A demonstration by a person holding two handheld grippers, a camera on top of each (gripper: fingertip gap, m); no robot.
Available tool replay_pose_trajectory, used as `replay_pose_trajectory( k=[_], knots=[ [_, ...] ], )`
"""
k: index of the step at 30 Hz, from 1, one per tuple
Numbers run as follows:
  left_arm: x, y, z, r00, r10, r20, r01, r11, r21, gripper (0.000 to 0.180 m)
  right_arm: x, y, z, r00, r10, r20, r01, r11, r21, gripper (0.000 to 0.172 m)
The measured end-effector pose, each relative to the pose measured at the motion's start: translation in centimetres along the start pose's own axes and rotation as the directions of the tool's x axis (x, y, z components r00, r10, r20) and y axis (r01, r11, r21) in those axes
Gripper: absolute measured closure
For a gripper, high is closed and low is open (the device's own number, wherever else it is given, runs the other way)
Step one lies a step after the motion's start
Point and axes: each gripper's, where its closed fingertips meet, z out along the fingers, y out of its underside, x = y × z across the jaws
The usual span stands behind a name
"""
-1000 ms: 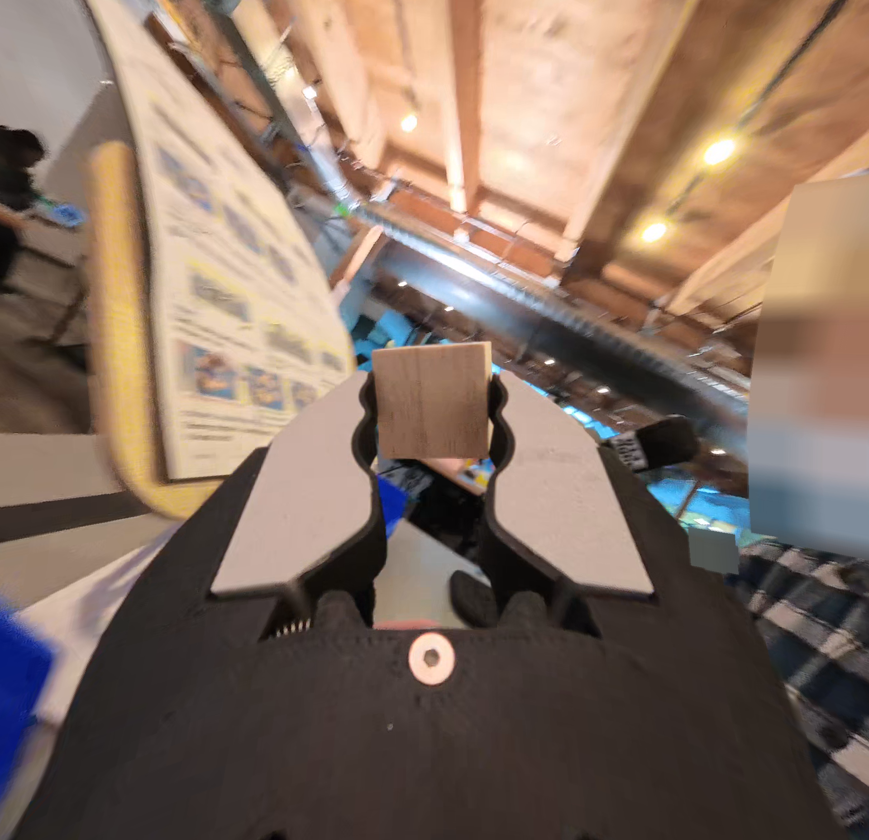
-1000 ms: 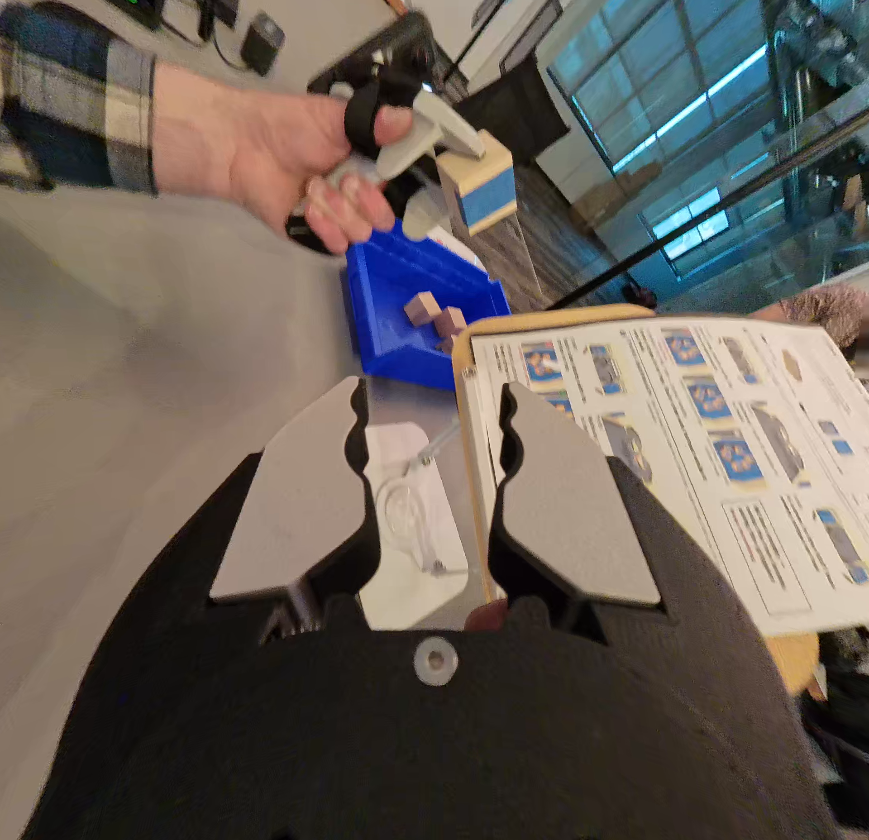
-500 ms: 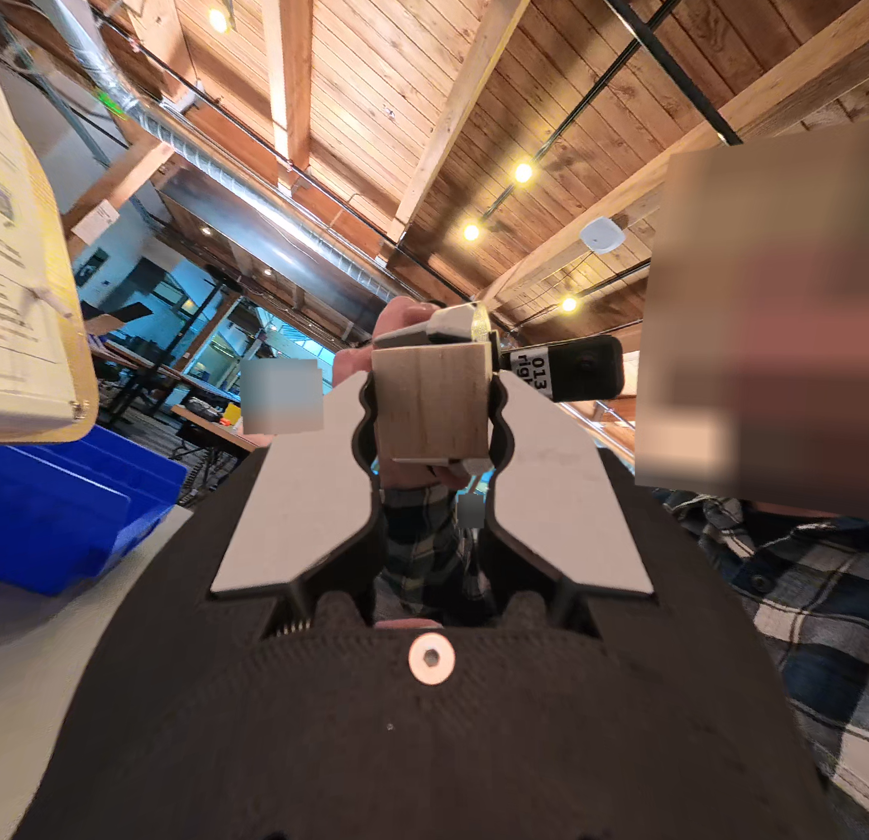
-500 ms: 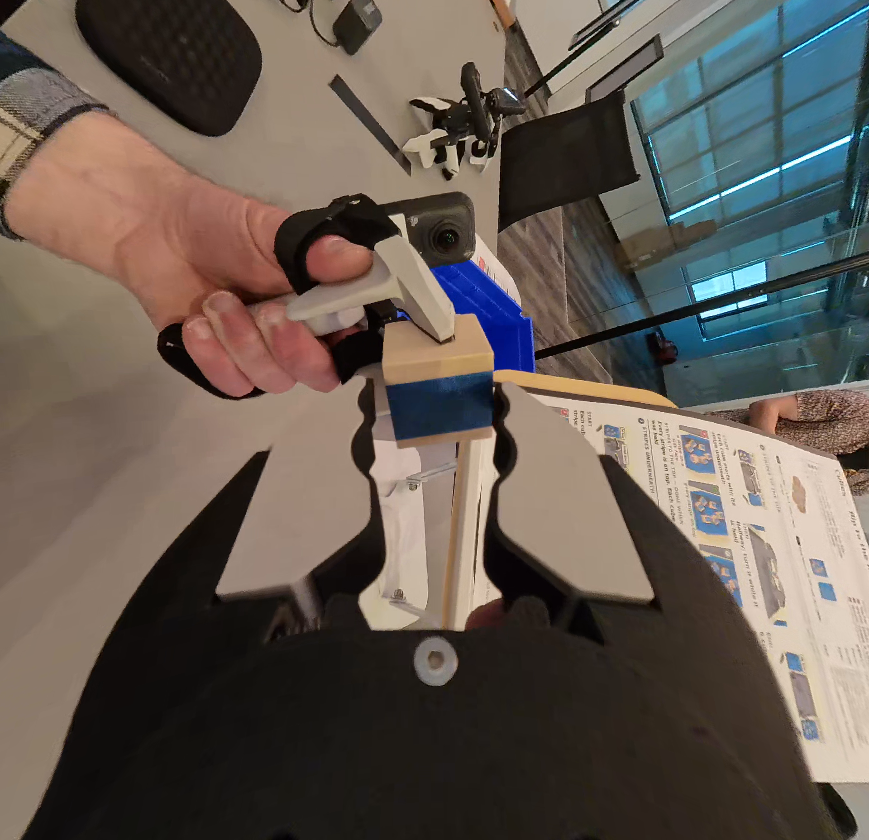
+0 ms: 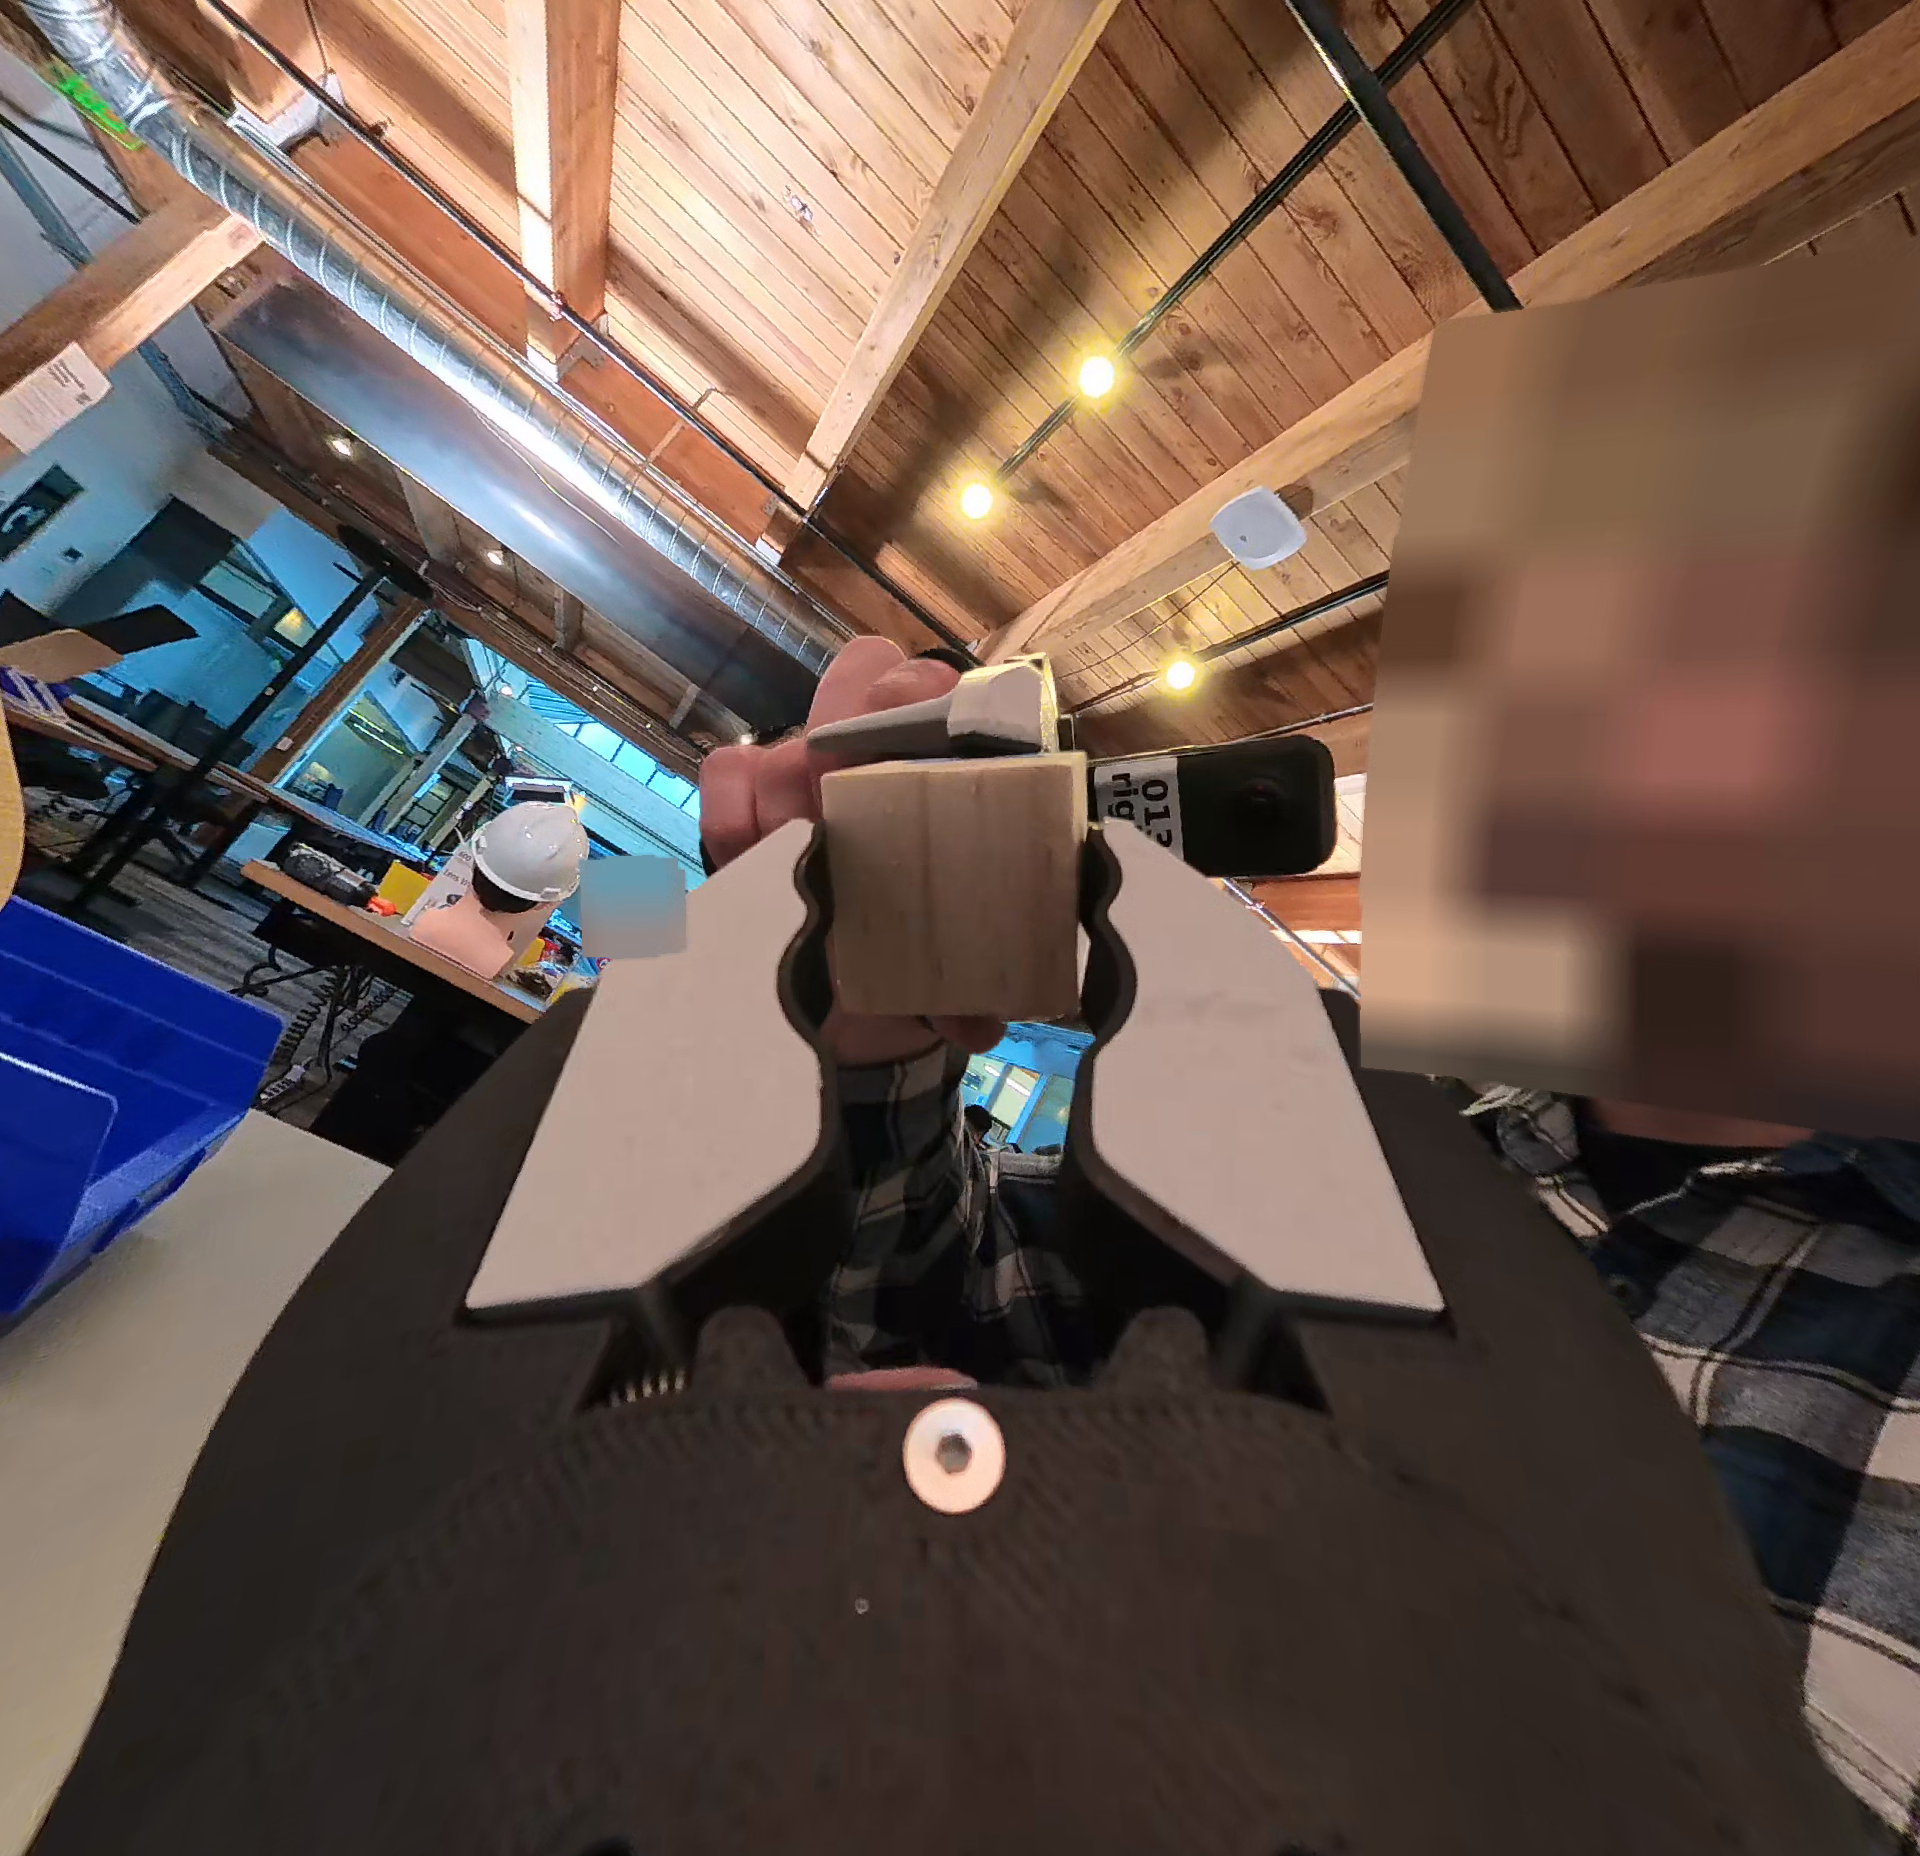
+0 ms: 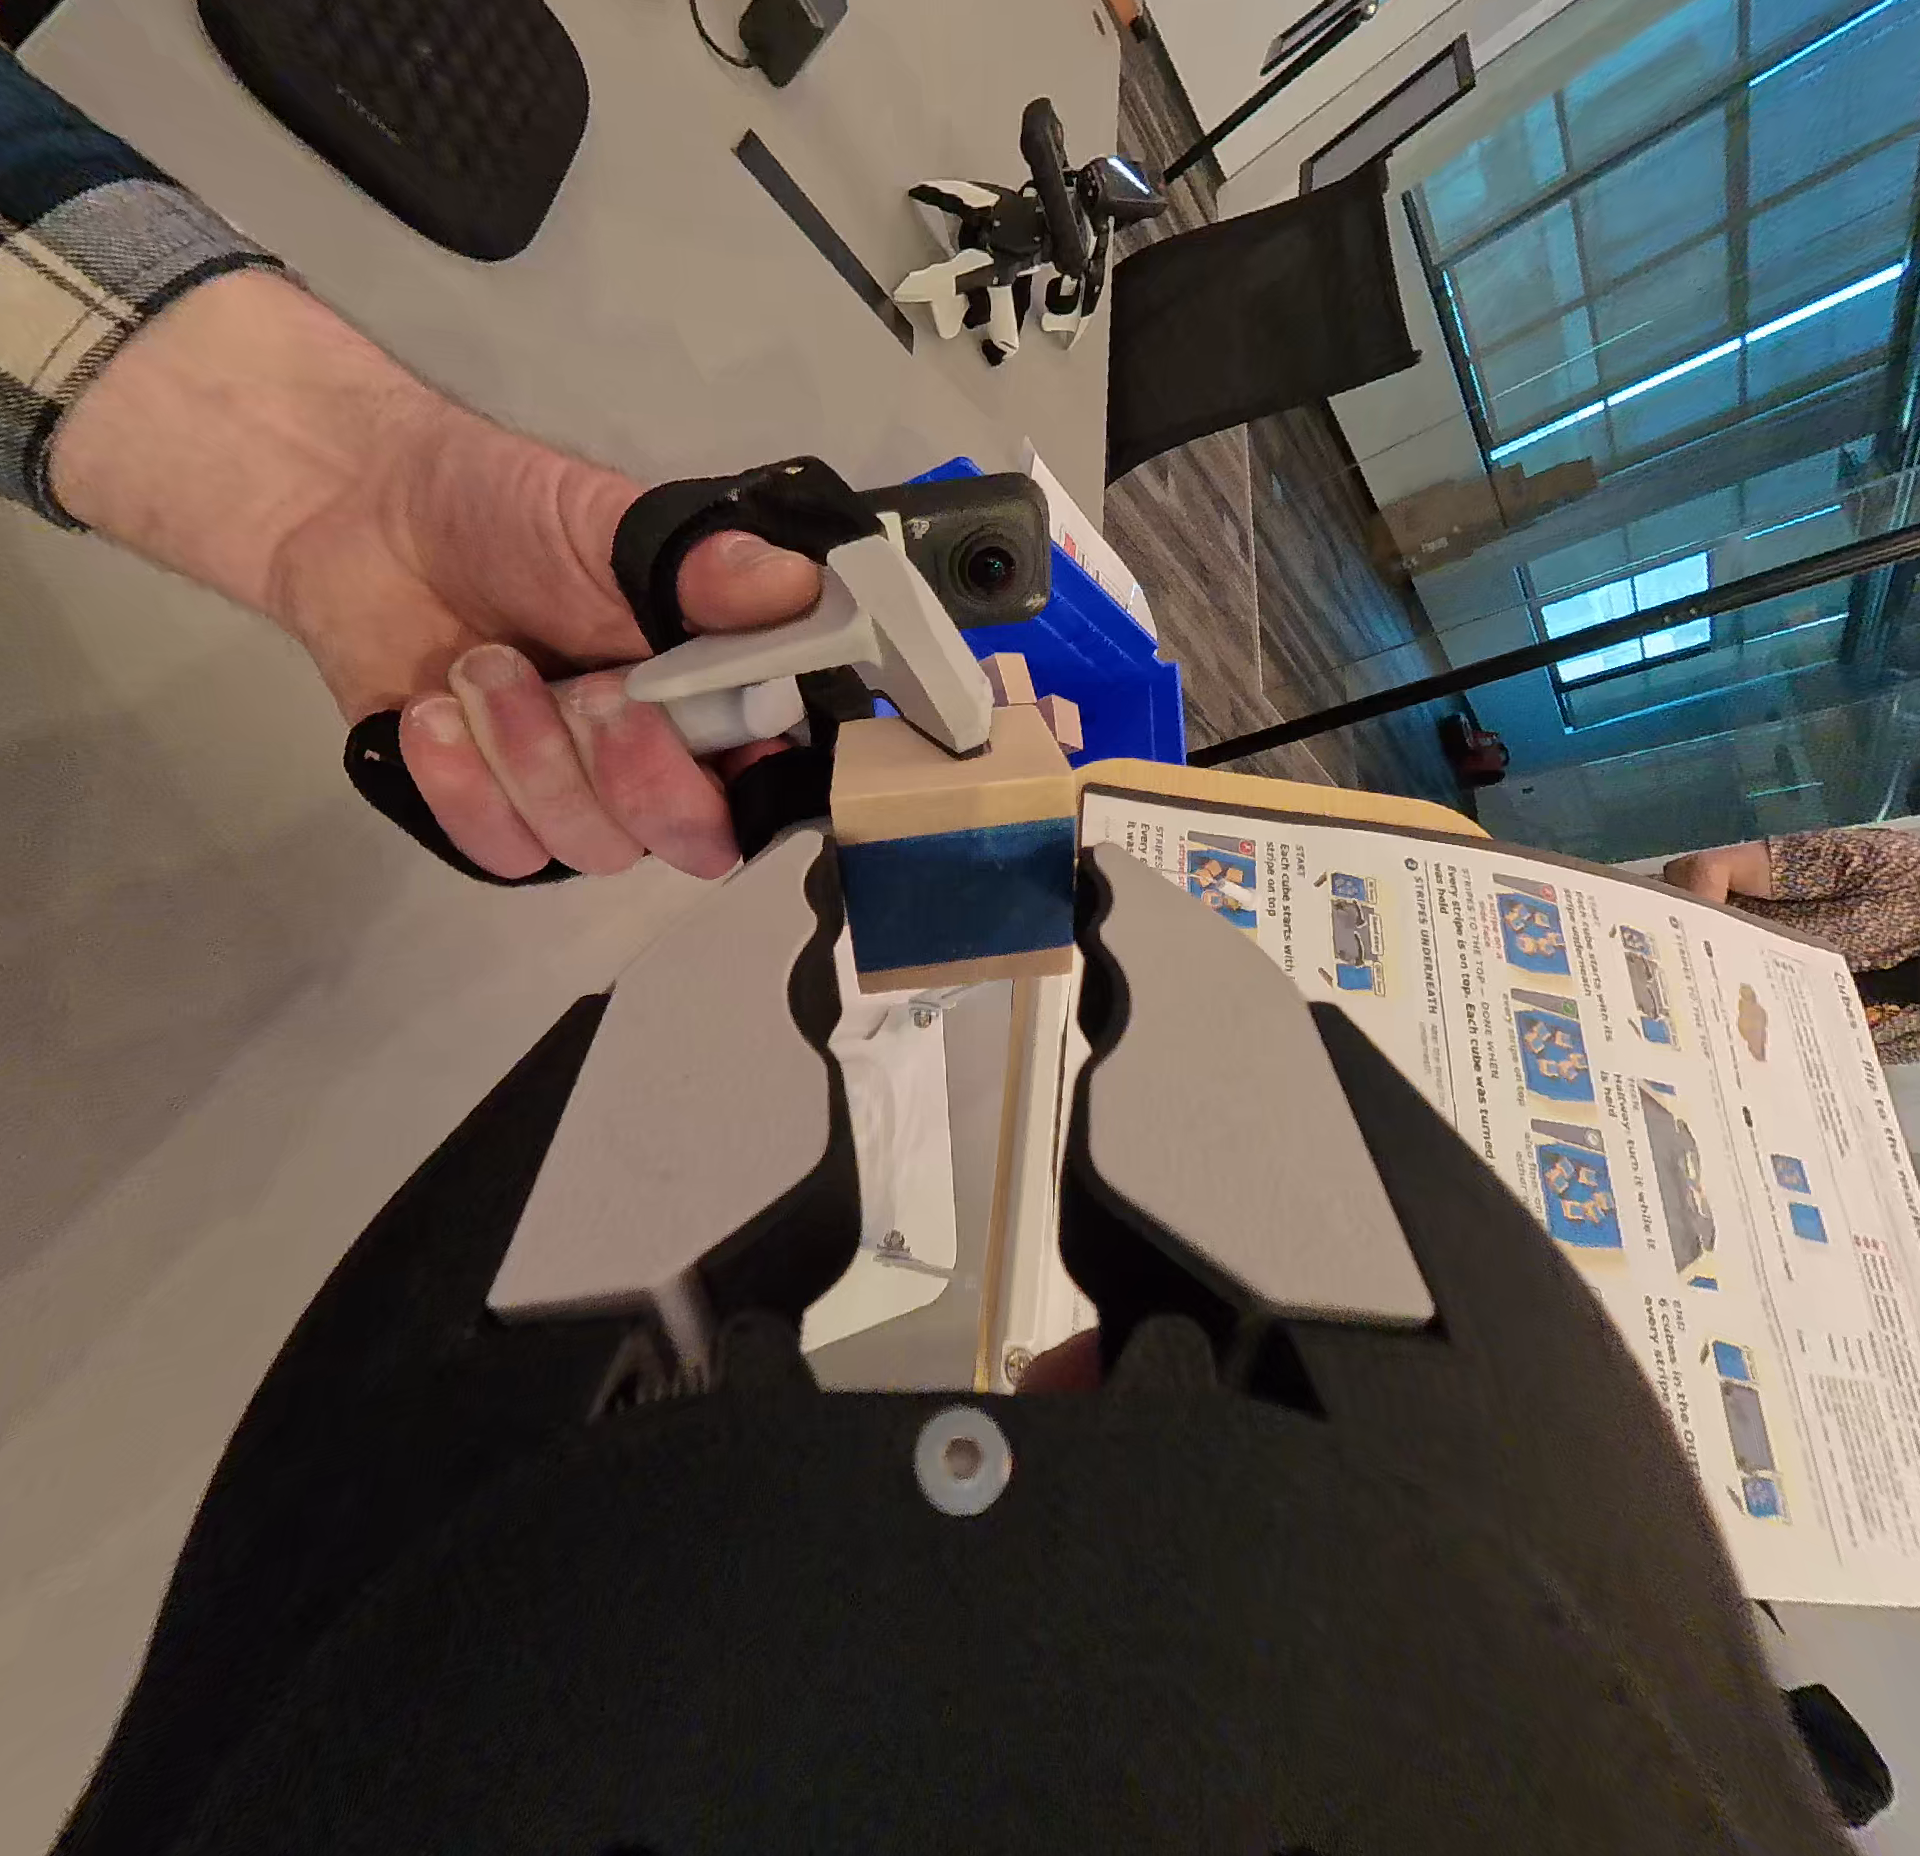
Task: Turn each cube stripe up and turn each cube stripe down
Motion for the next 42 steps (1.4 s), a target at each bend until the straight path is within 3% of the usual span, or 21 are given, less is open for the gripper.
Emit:
replay_pose_trajectory(
  k=[16, 19, 21, 23, 26, 30, 37, 42],
  knots=[
    [-0.2, 1.2, 1.5, 0.999, -0.023, -0.034, 0.022, 1.0, -0.017, 0.131, -0.5, 1.0, -1.6, 1.0, 0.018, 0.014, -0.018, 0.999, -0.033, 0.127],
    [-0.1, 0.5, 1.3, 1.0, 0.025, -0.005, -0.025, 1.0, -0.011, 0.128, 0.5, 1.3, -3.2, 0.998, 0.056, -0.008, -0.057, 0.998, -0.014, 0.127],
    [-0.3, 0.3, 0.5, 0.993, 0.104, 0.046, -0.102, 0.993, -0.052, 0.138, 2.0, 2.9, -5.3, 0.995, 0.093, -0.039, -0.094, 0.995, -0.022, 0.127],
    [-0.8, -0.2, -0.8, 0.975, 0.188, 0.121, -0.178, 0.98, -0.088, 0.152, 4.1, 6.7, -7.8, 0.989, 0.128, -0.07, -0.135, 0.986, -0.1, 0.127],
    [-1.3, -0.9, -3.0, 0.922, 0.32, 0.215, -0.294, 0.945, -0.145, 0.18, 6.2, 15.5, -11.0, 0.977, 0.201, -0.066, -0.211, 0.928, -0.307, 0.127],
    [-2.1, -0.8, -4.4, 0.864, 0.421, 0.276, -0.359, 0.899, -0.25, 0.18, 6.0, 26.2, -12.6, 0.939, 0.343, 0.006, -0.292, 0.806, -0.514, 0.127],
    [-2.9, 0.1, -4.8, 0.84, 0.462, 0.283, -0.361, 0.867, -0.344, 0.18, 0.4, 38.6, -8.4, 0.845, 0.504, 0.176, -0.244, 0.657, -0.713, 0.127],
    [-3.4, -0.2, -5.4, 0.829, 0.473, 0.298, -0.363, 0.861, -0.357, 0.18, -2.7, 43.7, -5.6, 0.774, 0.579, 0.258, -0.191, 0.601, -0.777, 0.127]
  ],
)
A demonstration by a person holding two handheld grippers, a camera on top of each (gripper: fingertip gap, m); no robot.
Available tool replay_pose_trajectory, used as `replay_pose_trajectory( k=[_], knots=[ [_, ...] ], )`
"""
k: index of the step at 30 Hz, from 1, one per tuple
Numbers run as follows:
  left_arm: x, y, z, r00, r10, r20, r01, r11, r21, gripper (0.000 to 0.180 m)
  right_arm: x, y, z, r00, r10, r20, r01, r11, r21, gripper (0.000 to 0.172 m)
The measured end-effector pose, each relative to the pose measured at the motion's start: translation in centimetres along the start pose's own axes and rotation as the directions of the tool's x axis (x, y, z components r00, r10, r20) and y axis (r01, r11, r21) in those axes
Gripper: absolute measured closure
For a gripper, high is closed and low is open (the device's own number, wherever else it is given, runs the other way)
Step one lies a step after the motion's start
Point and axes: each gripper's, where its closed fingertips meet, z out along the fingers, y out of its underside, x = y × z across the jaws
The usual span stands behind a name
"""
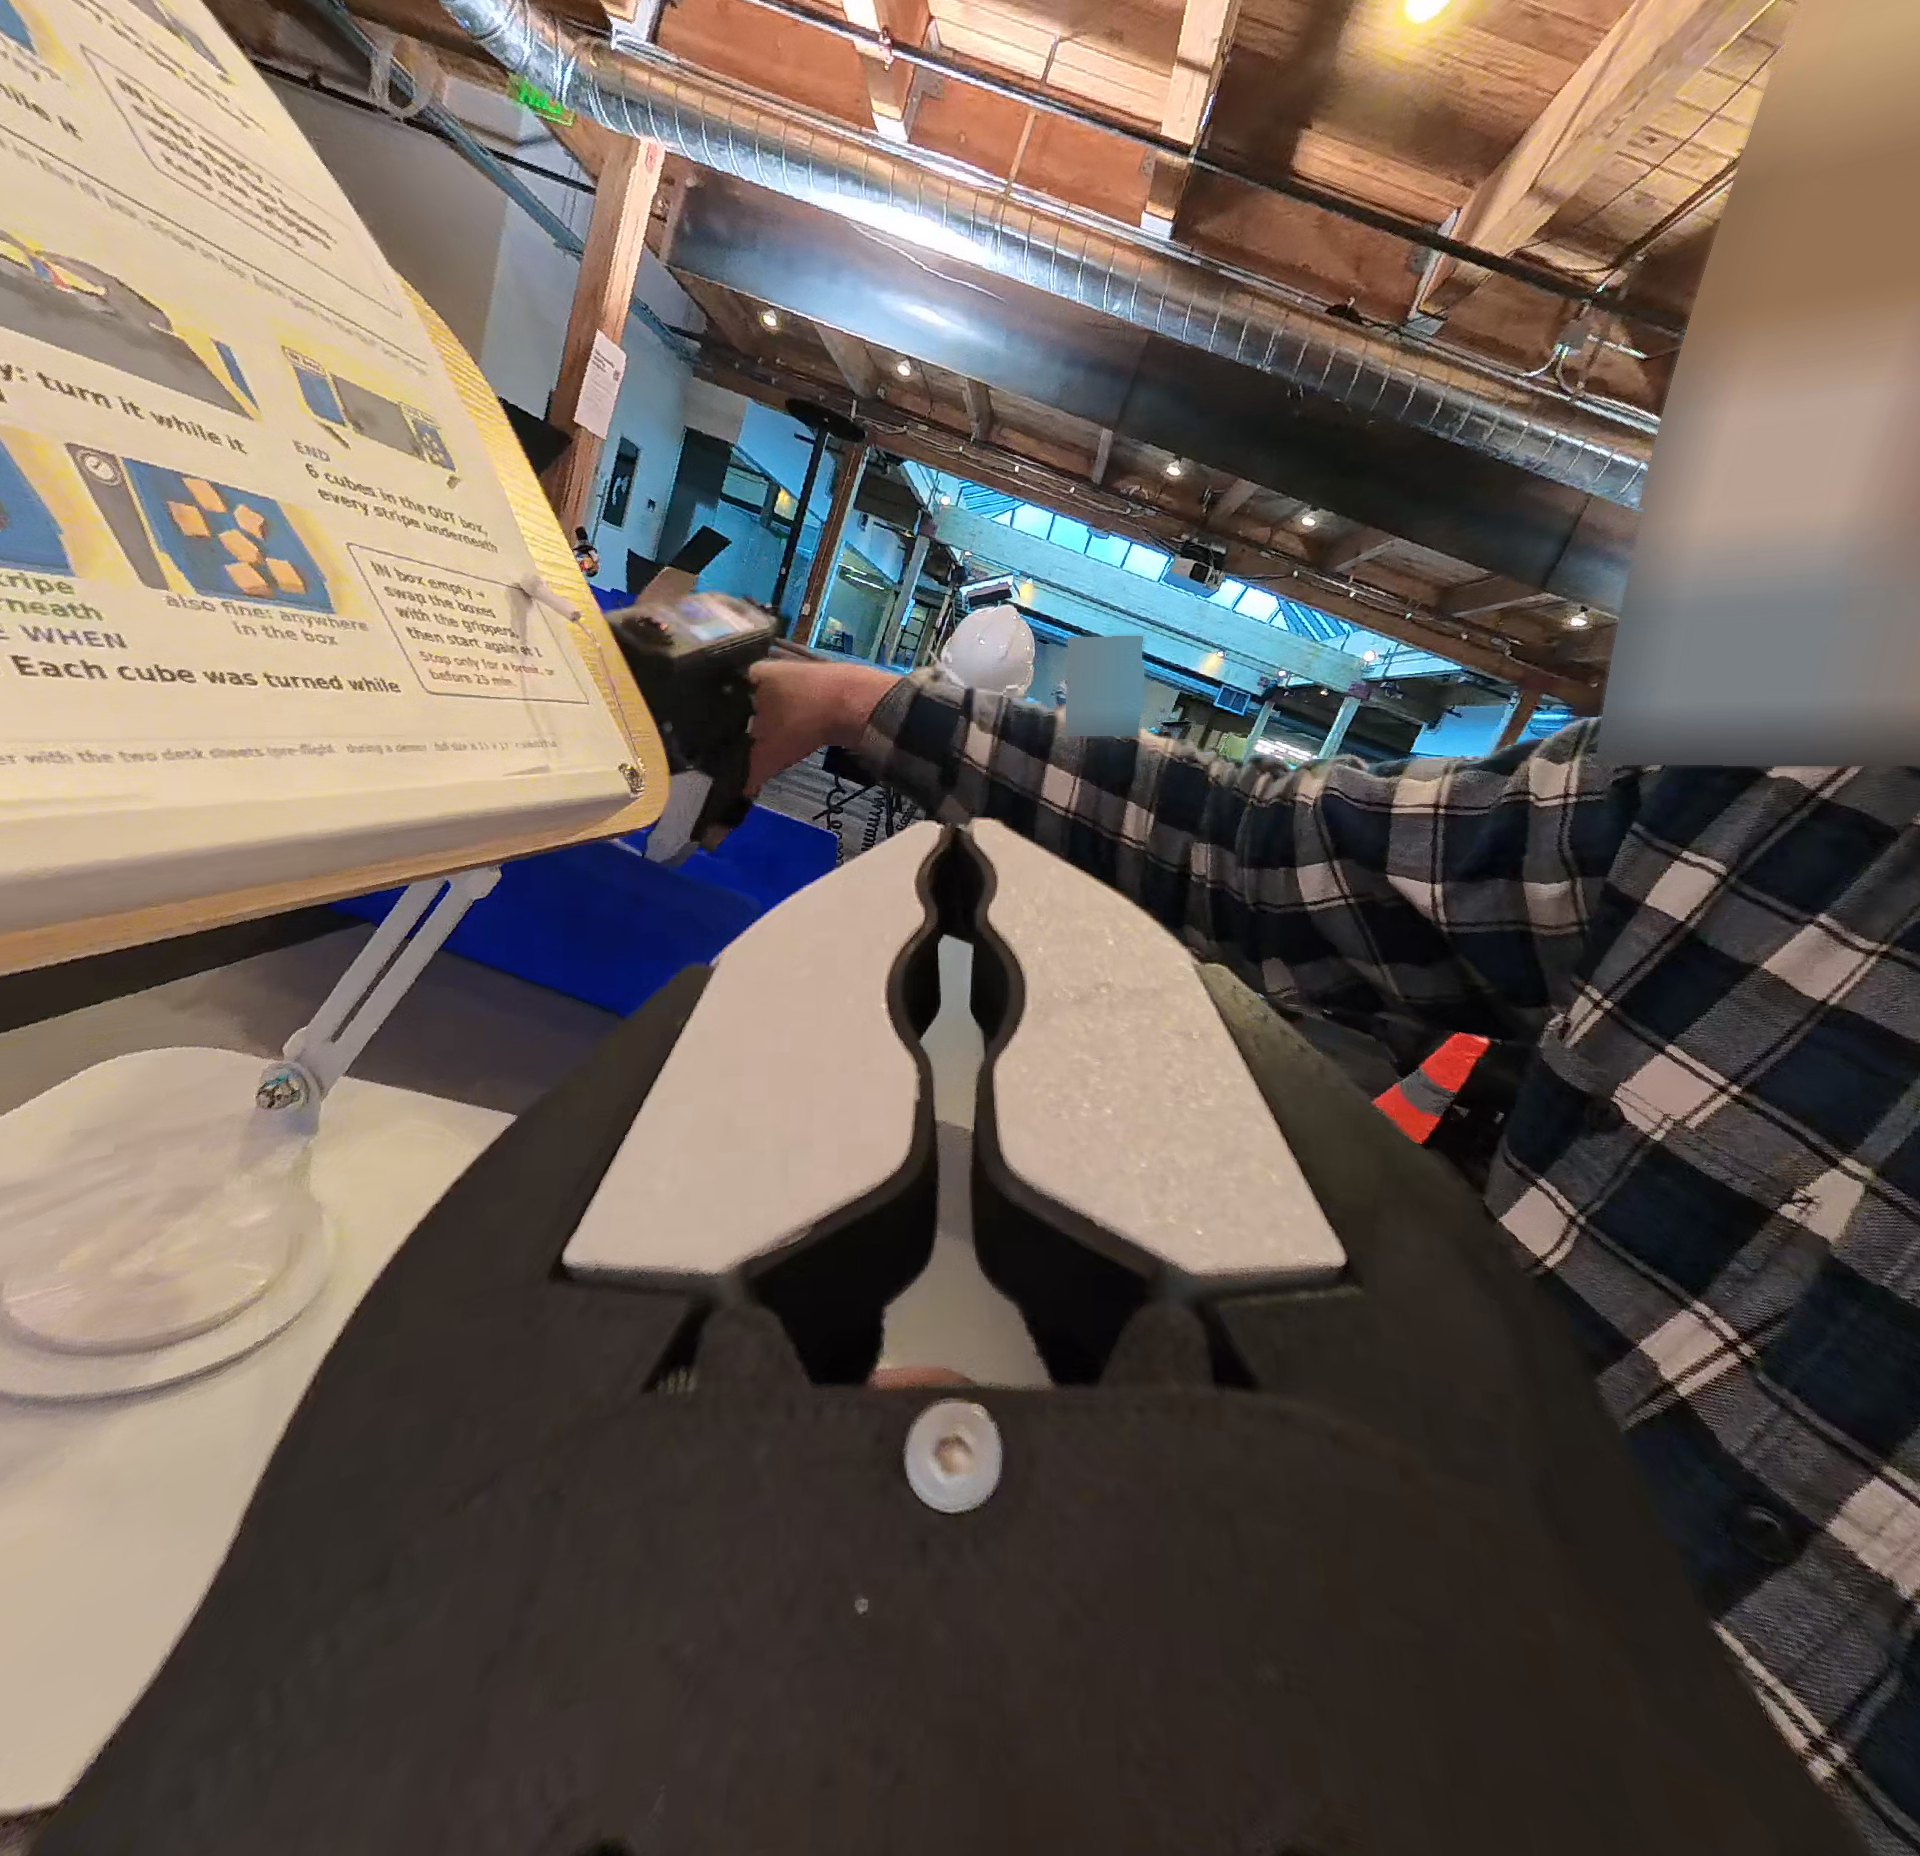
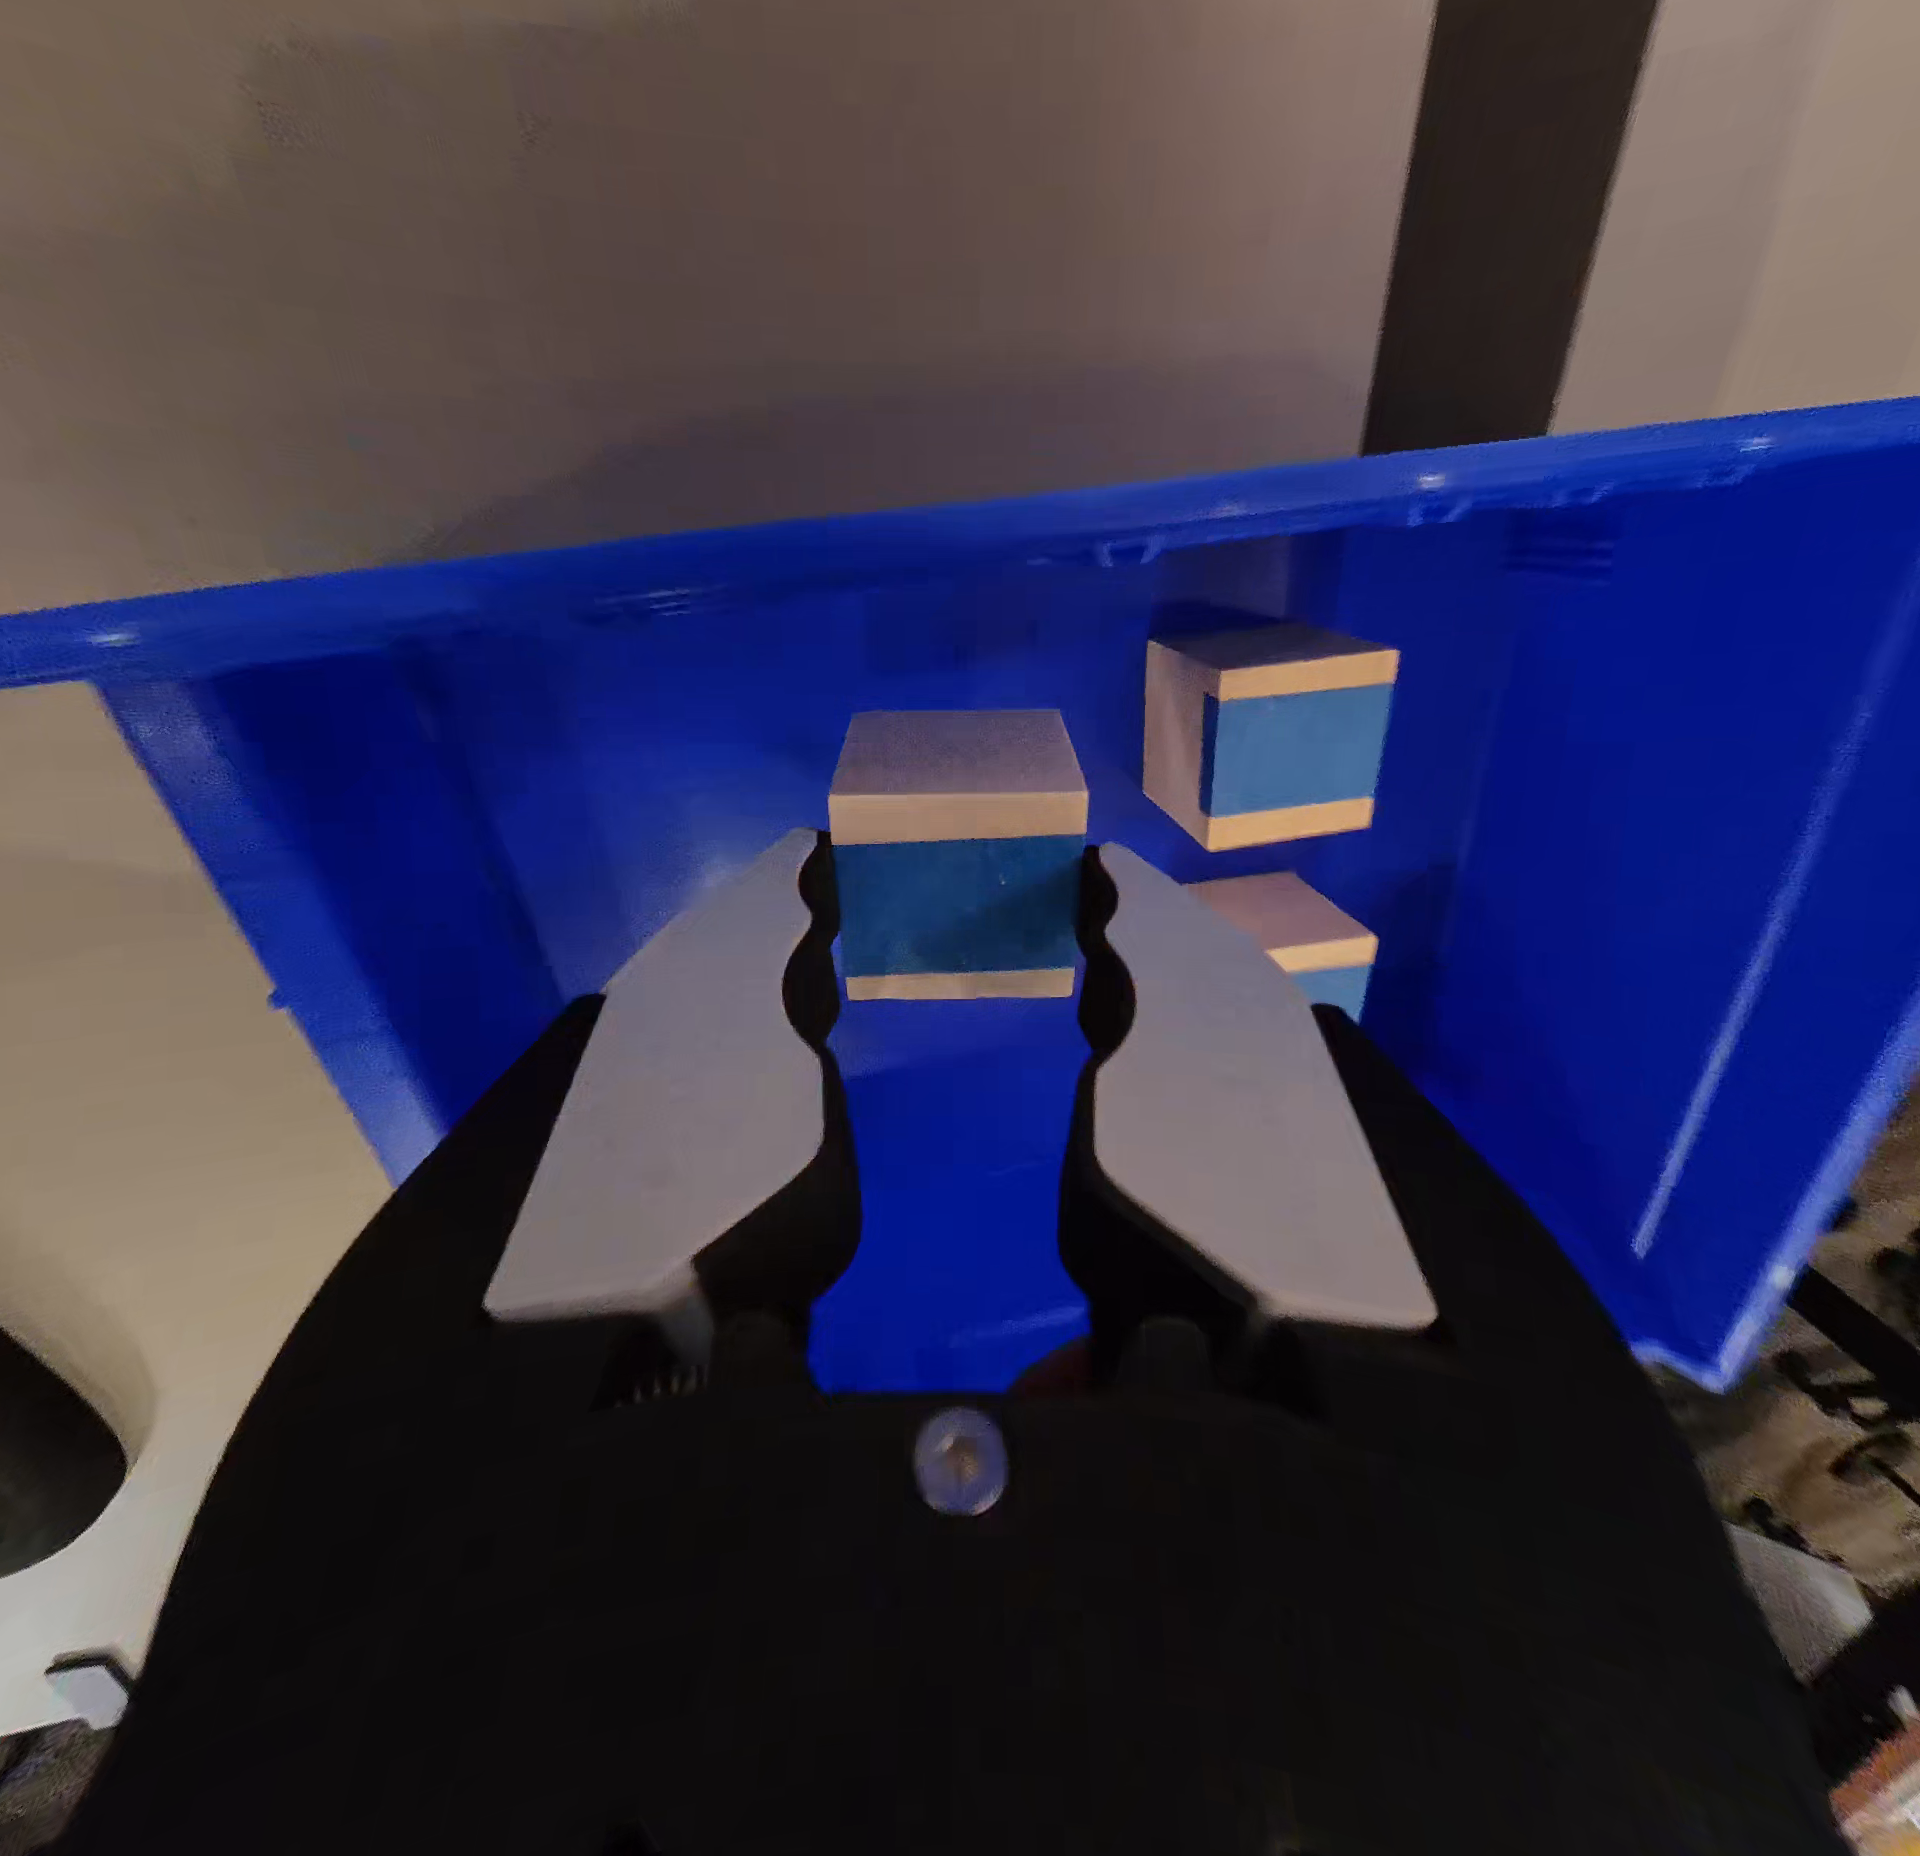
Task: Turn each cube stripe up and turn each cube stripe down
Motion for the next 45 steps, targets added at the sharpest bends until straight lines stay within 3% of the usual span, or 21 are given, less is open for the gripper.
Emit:
replay_pose_trajectory(
  k=[8, 12, 15, 18, 21, 24, 28, 34, 37, 39, 41, 45],
  knots=[
    [-1.1, 0.0, -0.5, 0.999, 0.021, 0.025, -0.021, 1.0, -0.021, 0.18, -0.6, 0.3, 3.8, 0.99, -0.007, 0.142, 0.017, 0.998, -0.065, 0.124],
    [-3.2, -1.6, -2.8, 0.972, 0.152, 0.18, -0.136, 0.985, -0.102, 0.17, -0.3, -0.5, 1.4, 0.997, 0.007, 0.074, -0.01, 0.999, 0.035, 0.123],
    [-6.3, -4.9, -6.7, 0.871, 0.326, 0.368, -0.249, 0.938, -0.241, 0.162, -0.5, -0.6, -1.8, 1.0, 0.026, -0.004, -0.025, 0.993, 0.115, 0.127],
    [-11.4, -8.6, -11.7, 0.65, 0.563, 0.51, -0.298, 0.806, -0.511, 0.153, -1.5, -0.4, -4.7, 0.996, 0.02, -0.089, -0.006, 0.988, 0.151, 0.129],
    [-17.4, -9.9, -15.7, 0.559, 0.674, 0.484, -0.163, 0.661, -0.732, 0.147, -3.1, -0.5, -7.0, 0.99, 0.014, -0.137, 0.012, 0.982, 0.186, 0.131],
    [-23.4, -8.1, -19.2, 0.579, 0.715, 0.392, 0.023, 0.466, -0.885, 0.141, -4.7, -0.7, -8.6, 0.986, 0.003, -0.167, 0.032, 0.978, 0.207, 0.131],
    [-28.6, -4.1, -23.5, 0.629, 0.742, 0.231, 0.217, 0.117, -0.969, 0.133, -6.2, -1.2, -9.8, 0.981, -0.013, -0.195, 0.057, 0.974, 0.218, 0.132],
    [-32.8, -0.9, -27.0, 0.675, 0.722, 0.151, 0.379, -0.163, -0.911, 0.121, -7.6, -2.2, -10.3, 0.977, -0.052, -0.206, 0.097, 0.972, 0.216, 0.133],
    [-33.8, 0.3, -28.3, 0.697, 0.703, 0.139, 0.436, -0.263, -0.86, 0.119, -7.7, -2.7, -10.5, 0.976, -0.061, -0.209, 0.108, 0.969, 0.221, 0.133],
    [-34.3, 1.0, -28.8, 0.709, 0.689, 0.154, 0.46, -0.285, -0.841, 0.125, -7.5, -3.0, -10.7, 0.975, -0.065, -0.215, 0.115, 0.967, 0.229, 0.134],
    [-34.9, 1.0, -28.8, 0.703, 0.695, 0.152, 0.457, -0.278, -0.845, 0.129, -7.4, -3.4, -11.0, 0.972, -0.069, -0.225, 0.123, 0.964, 0.236, 0.134],
    [-34.6, 0.6, -28.5, 0.677, 0.708, 0.199, 0.458, -0.194, -0.867, 0.131, -7.5, -4.6, -12.2, 0.962, -0.081, -0.259, 0.151, 0.953, 0.263, 0.135]
  ],
)
